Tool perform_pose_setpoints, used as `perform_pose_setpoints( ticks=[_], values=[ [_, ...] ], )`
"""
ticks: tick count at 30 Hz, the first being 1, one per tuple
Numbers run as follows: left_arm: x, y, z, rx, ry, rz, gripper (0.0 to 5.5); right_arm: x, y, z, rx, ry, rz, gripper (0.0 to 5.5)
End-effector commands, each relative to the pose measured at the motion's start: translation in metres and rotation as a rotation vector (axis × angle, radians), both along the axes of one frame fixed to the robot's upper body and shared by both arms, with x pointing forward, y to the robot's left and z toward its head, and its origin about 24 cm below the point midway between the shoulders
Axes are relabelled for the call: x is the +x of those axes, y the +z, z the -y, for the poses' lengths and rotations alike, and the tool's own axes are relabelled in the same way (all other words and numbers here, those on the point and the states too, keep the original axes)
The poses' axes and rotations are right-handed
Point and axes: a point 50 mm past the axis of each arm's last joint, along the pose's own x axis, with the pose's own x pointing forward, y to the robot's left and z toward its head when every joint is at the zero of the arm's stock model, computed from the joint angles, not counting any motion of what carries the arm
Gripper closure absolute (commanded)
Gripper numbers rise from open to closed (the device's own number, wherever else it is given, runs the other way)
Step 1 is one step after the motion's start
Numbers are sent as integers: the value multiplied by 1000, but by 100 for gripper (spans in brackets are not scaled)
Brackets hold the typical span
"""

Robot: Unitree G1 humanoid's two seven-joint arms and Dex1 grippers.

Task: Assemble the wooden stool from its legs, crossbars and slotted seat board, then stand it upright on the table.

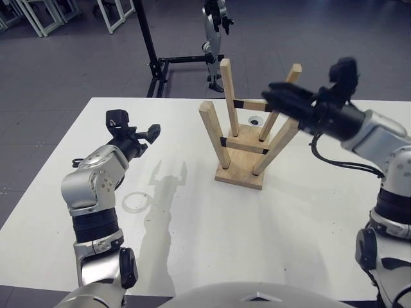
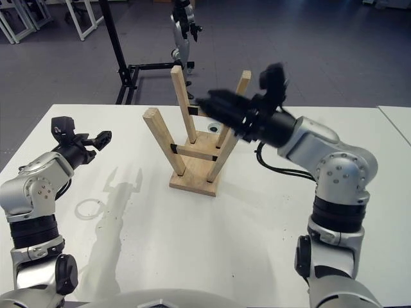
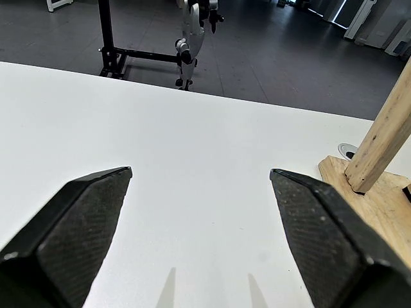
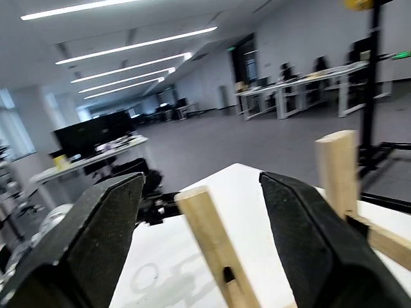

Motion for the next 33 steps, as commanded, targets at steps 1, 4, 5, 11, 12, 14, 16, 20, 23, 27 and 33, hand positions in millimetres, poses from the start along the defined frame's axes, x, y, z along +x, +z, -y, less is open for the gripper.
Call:
perform_pose_setpoints(
  ticks=[1,4,5,11,12,14,16,20,23,27,33],
  values=[
    [-1,-4,0,-2,-4,-19,147,17,-29,30,-55,-247,-98,219],
    [-2,-4,0,-4,-8,-21,147,19,-59,40,-264,-341,-125,219],
    [-2,-4,1,-5,-10,-21,147,17,-73,42,-394,-355,-115,219],
    [-2,-5,5,-9,-21,-23,147,-16,-105,-12,-709,-113,29,219],
    [-3,-4,3,-7,-12,-20,147,-23,-96,-35,-720,-36,101,219],
    [-4,2,-5,1,18,-1,147,-31,-68,-90,-630,94,245,219],
    [-1,15,-17,24,56,35,147,-29,-47,-128,-532,137,316,219],
    [-6,42,-53,105,139,92,147,-27,-61,-96,-593,78,229,219],
    [-10,57,-73,95,173,139,147,-38,-65,-67,-534,154,86,219],
    [-25,69,-75,107,-108,119,122,-61,-67,-10,-548,401,-120,170],
    [-51,69,-54,103,-598,29,7,-12,-64,58,-691,128,-120,37]
  ],
)
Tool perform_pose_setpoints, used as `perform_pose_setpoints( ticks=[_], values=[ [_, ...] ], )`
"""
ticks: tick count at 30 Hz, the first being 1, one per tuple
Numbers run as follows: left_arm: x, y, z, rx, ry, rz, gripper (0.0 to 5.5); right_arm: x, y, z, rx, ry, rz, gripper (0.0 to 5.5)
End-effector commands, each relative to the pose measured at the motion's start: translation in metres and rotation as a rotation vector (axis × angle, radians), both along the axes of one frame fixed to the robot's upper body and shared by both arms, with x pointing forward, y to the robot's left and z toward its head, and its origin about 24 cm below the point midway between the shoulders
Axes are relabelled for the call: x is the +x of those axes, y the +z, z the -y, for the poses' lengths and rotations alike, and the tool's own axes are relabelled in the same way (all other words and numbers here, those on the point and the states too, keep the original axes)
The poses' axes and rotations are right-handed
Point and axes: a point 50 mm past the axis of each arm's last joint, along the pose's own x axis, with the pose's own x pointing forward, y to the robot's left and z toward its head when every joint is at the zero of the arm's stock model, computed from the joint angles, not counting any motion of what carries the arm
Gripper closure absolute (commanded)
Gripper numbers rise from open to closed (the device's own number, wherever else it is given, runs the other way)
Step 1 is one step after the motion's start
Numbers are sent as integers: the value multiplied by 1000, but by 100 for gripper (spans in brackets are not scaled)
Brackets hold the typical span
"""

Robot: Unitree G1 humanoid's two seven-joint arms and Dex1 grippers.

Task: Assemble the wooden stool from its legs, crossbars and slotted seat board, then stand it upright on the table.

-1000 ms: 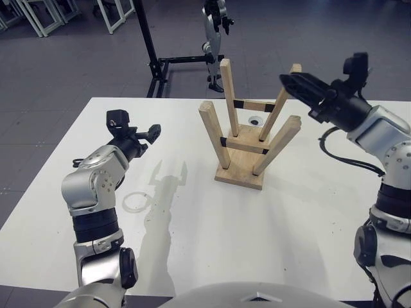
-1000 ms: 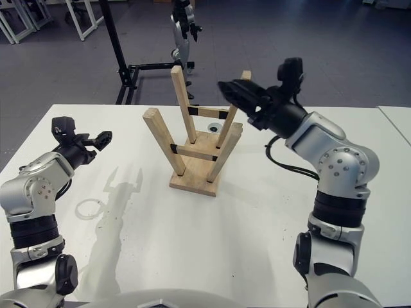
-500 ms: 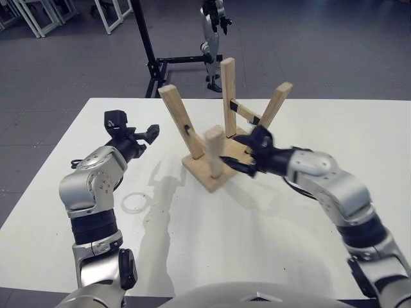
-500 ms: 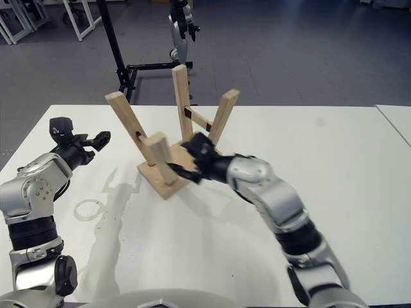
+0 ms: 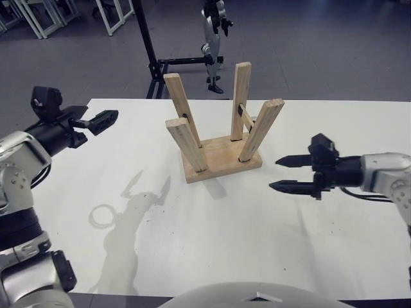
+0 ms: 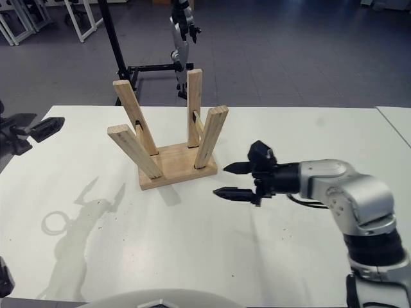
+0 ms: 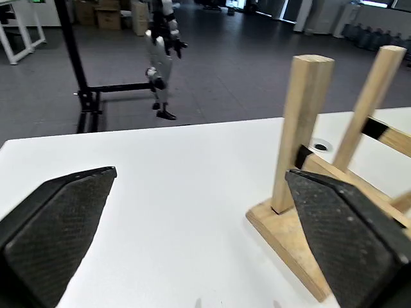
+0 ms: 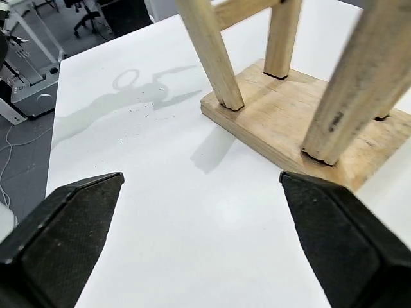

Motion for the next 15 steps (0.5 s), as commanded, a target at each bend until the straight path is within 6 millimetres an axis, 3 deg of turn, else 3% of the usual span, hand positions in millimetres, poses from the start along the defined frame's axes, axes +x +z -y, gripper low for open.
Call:
perform_pose_setpoints(
  ticks=[1,4,7,11,15],
  values=[
    [-17,-4,44,4,-446,-72,3,39,10,21,-72,-123,158,31],
    [-22,-3,84,-25,-777,-117,3,58,17,19,-76,-107,220,31],
    [-3,3,102,35,-877,-74,3,71,29,10,-29,-58,247,31],
    [20,-7,102,185,-782,-83,3,75,38,-13,65,51,246,31],
    [17,-18,99,255,-819,-152,3,74,31,-16,59,72,242,31]
  ],
)
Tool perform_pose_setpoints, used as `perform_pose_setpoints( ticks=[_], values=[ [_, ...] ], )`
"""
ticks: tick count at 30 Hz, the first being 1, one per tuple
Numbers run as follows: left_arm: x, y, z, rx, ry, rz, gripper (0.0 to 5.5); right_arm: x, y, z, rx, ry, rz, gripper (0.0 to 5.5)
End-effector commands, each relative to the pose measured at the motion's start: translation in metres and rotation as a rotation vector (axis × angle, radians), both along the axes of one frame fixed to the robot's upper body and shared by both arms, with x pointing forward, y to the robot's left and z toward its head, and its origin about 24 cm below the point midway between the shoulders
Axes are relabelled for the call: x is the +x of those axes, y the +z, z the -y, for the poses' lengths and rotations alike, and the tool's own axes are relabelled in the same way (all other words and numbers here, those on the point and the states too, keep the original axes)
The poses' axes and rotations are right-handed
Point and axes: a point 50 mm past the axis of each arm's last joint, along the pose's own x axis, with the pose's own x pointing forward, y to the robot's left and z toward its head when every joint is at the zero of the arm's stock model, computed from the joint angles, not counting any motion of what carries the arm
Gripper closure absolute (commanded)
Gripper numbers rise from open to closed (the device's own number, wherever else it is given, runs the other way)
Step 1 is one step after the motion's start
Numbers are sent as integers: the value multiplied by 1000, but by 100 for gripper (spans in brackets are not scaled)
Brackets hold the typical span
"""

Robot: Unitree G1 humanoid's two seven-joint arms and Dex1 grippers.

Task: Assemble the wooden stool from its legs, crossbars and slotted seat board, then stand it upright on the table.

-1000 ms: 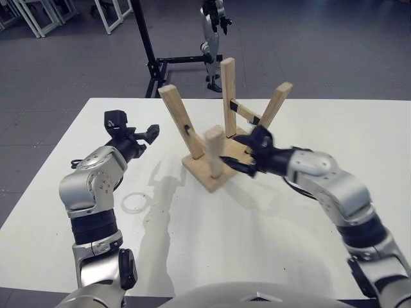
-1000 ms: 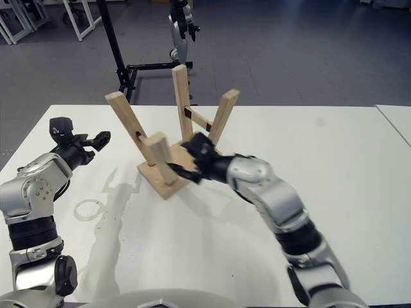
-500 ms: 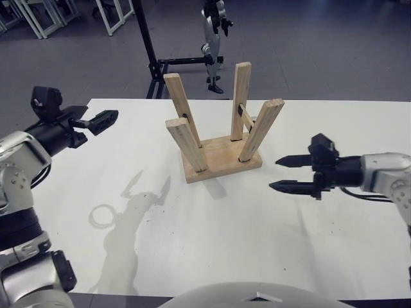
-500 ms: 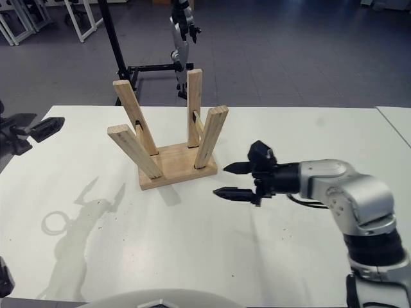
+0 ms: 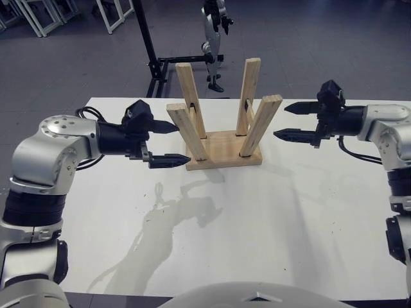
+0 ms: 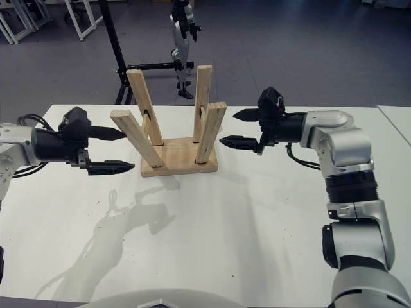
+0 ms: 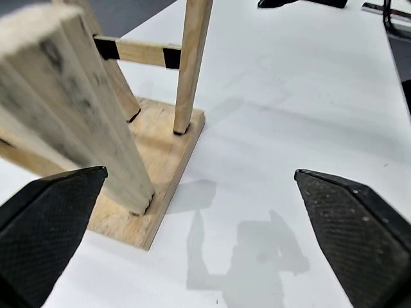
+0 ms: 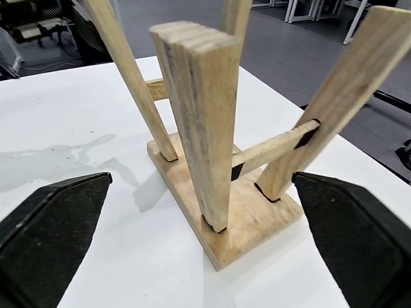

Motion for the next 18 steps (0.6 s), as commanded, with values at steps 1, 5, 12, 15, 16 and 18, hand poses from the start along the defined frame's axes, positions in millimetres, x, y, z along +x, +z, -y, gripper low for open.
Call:
perform_pose_setpoints(
  ticks=[1,5,12,15,16,18],
  values=[
    [-6,3,-5,41,-50,-29,3,1,-2,-2,-27,9,20,31],
    [-3,12,-20,76,-42,-45,3,4,-3,-8,-25,-5,46,31],
    [25,14,-21,22,43,54,3,8,-10,-18,-110,8,172,31],
    [26,17,-4,-107,-68,36,3,6,-8,-21,-46,43,169,31],
    [28,16,3,-137,-111,45,3,7,-9,-23,-37,50,160,31],
    [35,12,11,-150,-122,64,3,8,-11,-26,-25,63,146,31]
  ],
)
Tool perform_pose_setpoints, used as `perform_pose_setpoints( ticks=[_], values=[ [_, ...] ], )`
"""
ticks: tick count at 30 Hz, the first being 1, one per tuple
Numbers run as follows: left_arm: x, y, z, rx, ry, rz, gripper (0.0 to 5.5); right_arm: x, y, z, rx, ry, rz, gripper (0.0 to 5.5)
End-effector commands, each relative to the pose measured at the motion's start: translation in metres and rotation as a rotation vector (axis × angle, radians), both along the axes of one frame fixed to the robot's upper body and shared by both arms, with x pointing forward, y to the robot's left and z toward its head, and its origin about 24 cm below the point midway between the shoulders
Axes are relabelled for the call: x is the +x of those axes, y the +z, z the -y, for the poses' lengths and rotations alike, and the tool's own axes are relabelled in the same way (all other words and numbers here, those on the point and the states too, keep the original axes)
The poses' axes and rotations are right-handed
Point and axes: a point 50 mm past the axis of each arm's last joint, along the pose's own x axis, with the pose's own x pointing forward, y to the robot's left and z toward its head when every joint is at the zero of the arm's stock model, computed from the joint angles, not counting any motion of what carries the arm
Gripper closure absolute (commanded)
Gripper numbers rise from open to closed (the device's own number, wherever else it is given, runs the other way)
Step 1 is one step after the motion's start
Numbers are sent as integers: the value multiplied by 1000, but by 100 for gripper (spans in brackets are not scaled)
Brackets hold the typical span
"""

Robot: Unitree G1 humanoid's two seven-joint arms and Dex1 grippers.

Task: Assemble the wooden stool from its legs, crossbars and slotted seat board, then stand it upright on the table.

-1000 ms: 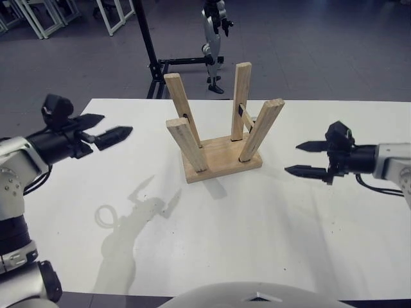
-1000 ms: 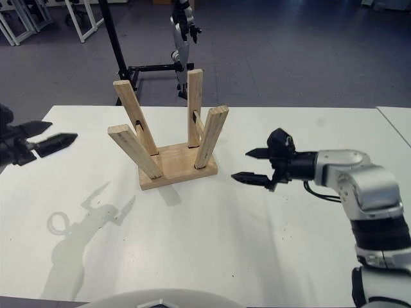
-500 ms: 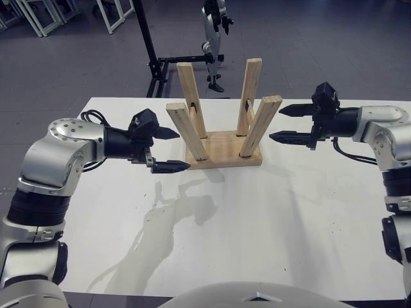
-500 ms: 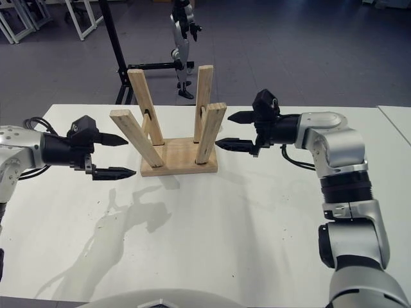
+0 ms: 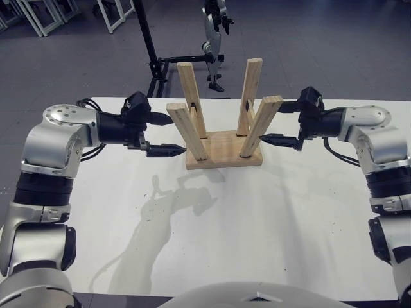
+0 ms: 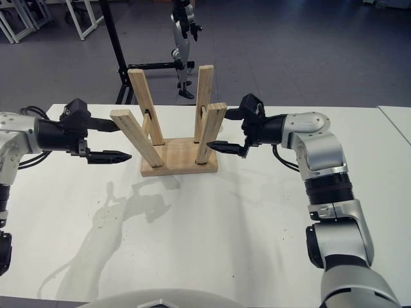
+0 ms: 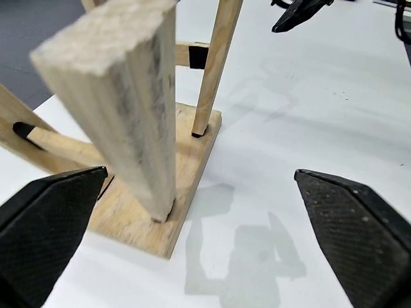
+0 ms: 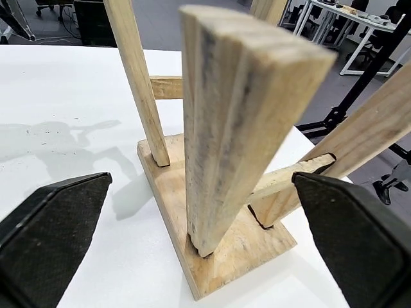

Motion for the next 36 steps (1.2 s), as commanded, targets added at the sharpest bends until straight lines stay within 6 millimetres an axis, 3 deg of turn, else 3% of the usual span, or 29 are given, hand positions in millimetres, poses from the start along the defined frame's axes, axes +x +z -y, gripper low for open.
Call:
perform_pose_setpoints(
  ticks=[1,5,11,17,22,27,30,33,36],
  values=[
    [14,-1,16,-41,-28,59,3,0,-3,-5,30,31,-25,31],
    [25,-8,20,-63,21,104,3,-7,-9,-9,45,72,-82,31],
    [11,-5,20,-109,-102,-36,107,-11,-4,-13,109,111,-130,147],
    [3,-5,19,-156,-149,-121,202,-45,-1,-25,209,225,-246,262],
    [-25,-7,18,-184,-259,-237,293,-75,-3,-27,203,276,-388,368],
    [-56,-10,13,-213,-350,-458,355,-91,-1,-16,245,294,-735,382],
    [-46,4,18,-288,-337,-474,355,-87,2,-13,228,253,-936,382],
    [-34,9,26,-253,-259,-490,355,-76,7,-15,169,171,-942,382],
    [-25,12,29,-300,-203,-729,355,-65,9,-17,183,135,-995,382]
  ],
)
